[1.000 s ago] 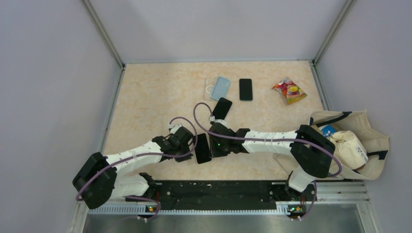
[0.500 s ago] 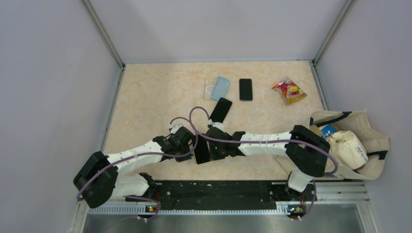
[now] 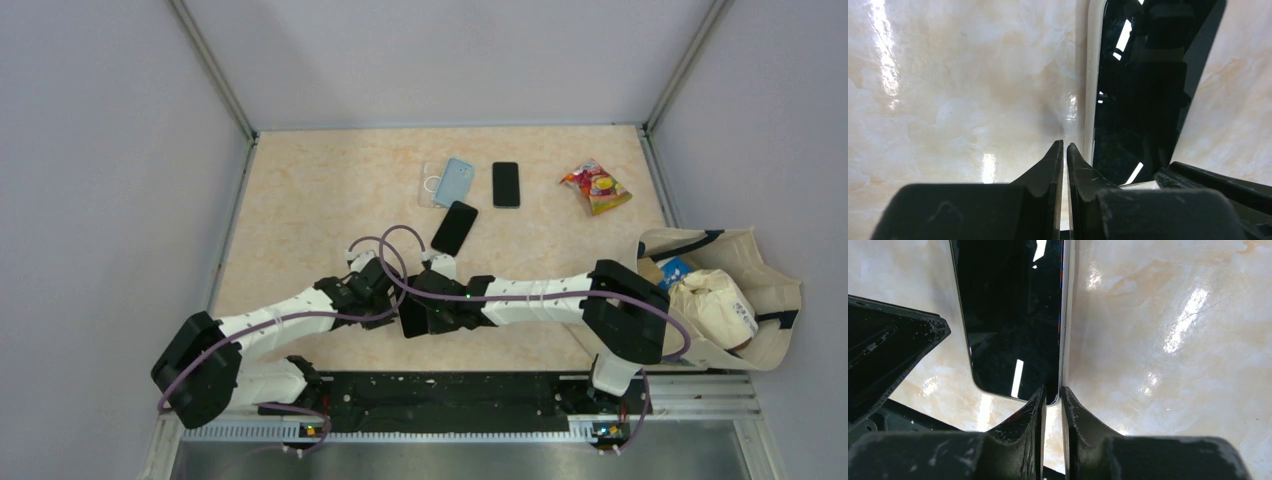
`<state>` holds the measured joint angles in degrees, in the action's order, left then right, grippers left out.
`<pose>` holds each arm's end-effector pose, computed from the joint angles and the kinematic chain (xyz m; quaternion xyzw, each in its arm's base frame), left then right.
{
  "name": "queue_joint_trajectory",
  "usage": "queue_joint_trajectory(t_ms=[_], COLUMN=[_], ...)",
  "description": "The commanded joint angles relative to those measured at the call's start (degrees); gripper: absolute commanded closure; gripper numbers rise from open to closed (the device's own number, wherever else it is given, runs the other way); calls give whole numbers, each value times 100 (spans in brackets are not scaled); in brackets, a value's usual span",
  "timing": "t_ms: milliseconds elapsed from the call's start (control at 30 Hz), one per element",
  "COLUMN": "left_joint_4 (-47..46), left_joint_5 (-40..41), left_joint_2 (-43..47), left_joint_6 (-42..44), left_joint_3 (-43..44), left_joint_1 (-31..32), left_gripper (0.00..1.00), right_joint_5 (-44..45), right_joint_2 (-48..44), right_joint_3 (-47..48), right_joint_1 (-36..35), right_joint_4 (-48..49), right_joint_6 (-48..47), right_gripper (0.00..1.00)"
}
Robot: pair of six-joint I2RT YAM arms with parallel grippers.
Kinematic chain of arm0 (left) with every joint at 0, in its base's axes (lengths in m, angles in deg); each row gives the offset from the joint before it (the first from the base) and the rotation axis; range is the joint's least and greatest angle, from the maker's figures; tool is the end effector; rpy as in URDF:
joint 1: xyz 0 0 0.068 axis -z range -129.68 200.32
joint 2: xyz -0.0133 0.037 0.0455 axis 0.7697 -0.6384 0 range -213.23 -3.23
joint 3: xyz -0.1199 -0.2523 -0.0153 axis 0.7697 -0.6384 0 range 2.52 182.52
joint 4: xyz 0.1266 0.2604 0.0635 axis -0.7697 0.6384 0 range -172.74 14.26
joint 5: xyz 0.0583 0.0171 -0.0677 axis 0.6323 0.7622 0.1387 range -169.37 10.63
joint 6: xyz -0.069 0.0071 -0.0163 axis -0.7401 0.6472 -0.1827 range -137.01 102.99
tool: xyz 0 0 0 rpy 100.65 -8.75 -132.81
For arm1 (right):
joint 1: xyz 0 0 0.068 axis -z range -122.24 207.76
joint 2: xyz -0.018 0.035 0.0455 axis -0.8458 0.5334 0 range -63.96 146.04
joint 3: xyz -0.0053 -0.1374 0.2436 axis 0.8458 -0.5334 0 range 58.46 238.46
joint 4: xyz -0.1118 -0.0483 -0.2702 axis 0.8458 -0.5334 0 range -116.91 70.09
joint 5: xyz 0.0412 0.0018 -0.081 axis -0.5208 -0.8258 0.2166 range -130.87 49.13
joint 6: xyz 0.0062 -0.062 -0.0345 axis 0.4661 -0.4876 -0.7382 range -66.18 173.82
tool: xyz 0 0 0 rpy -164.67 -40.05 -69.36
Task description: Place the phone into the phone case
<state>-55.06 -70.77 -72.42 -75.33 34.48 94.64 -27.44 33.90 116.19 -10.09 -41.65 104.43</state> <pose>0.1782 -0.1618 0.1246 -0.1348 0.9641 -0.1233 0.1925 0.1532 0.3404 0.1307 -0.1163 0.9567 0.1493 0.2210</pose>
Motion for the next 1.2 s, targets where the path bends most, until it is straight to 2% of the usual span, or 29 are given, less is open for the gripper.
queue_joint_trajectory(t_ms=[0, 167, 333, 400, 633, 867, 1167], left_joint_4=[31, 12, -195, -221, -330, -637, -671], left_joint_5=[263, 264, 159, 137, -280, -960, -1085], left_joint_2=[24, -270, -601, -809, -1669, -2163, -2330], left_joint_6=[144, 323, 432, 487, 824, 1190, 1194], left_joint_3=[344, 515, 562, 681, 1269, 1781, 1787], left_joint_1=[-179, -598, -829, -858, -880, -697, -643], left_gripper=[87, 87, 87, 87, 91, 92, 93], right_joint_5=[-27, -455, -869, -1106, -1320, -1008, -545], right_joint_2=[-165, -607, -686, -640, -426, -317, -100], right_joint_3=[-233, -325, -359, -369, -141, -10, -3], right_joint_1=[119, 640, 1111, 1290, 1574, 1622, 1682], right_joint_4=[-49, 368, 801, 1028, 1245, 1133, 963], right_joint_6=[-40, -423, -738, -808, -895, -854, -756], right_gripper=[81, 70, 57, 55, 55, 57, 67])
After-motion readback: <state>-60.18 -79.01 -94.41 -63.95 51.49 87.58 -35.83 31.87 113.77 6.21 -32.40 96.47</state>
